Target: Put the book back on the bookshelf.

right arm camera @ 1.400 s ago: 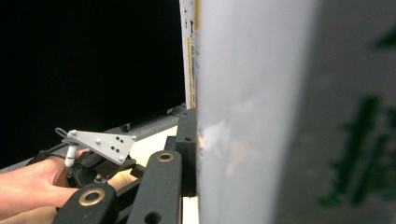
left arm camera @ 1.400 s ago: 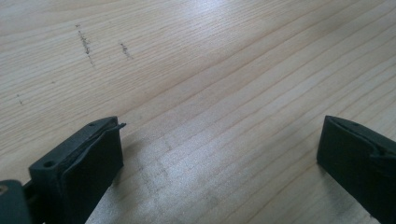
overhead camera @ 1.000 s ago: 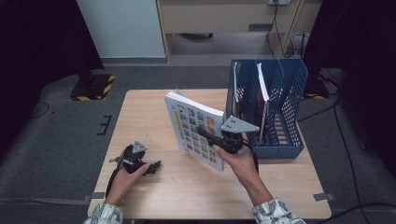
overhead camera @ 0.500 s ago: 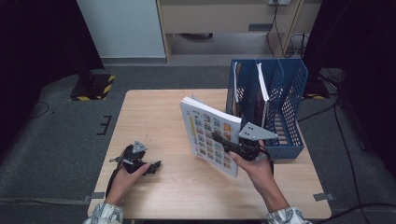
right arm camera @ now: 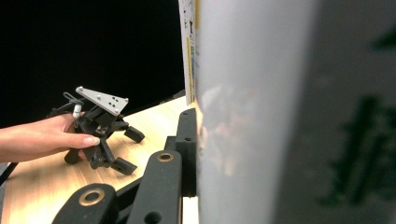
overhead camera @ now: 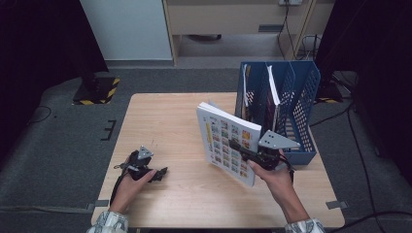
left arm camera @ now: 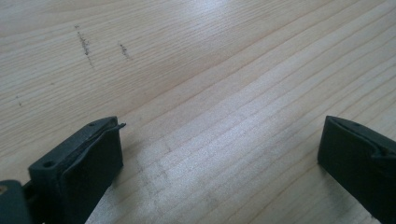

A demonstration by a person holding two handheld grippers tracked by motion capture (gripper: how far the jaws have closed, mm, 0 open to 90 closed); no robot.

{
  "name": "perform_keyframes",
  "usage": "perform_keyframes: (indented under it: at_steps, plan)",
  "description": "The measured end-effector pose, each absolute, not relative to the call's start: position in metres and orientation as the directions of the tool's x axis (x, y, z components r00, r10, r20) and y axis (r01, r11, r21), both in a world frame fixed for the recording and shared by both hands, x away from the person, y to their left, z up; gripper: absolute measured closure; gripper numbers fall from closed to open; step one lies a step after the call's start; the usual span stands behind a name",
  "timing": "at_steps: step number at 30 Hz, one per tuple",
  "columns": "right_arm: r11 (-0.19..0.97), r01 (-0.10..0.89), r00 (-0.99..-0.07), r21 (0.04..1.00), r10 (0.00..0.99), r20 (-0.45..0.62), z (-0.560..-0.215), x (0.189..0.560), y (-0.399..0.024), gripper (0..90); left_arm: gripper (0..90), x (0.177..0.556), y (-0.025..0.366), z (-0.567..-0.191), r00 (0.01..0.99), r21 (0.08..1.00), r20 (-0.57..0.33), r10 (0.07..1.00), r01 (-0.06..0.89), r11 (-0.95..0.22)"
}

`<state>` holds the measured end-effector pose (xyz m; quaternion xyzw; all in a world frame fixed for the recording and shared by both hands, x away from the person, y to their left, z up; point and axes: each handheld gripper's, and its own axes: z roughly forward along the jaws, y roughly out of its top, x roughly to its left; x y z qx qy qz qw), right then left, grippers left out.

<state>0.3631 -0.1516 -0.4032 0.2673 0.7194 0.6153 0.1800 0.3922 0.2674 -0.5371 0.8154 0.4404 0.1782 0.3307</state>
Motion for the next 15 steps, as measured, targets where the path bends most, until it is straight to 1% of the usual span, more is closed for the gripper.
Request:
perform_keyframes:
  at_steps: [15]
  plan:
    - [0.095, 0.163, -0.782, 0.982, 0.620, 0.069, -0.403, 0.343, -0.177, 74.0, 0.0, 0.392, 0.267, -0.537, 0.548, 0.696, -0.001, 0.836, 0.600, -0.393]
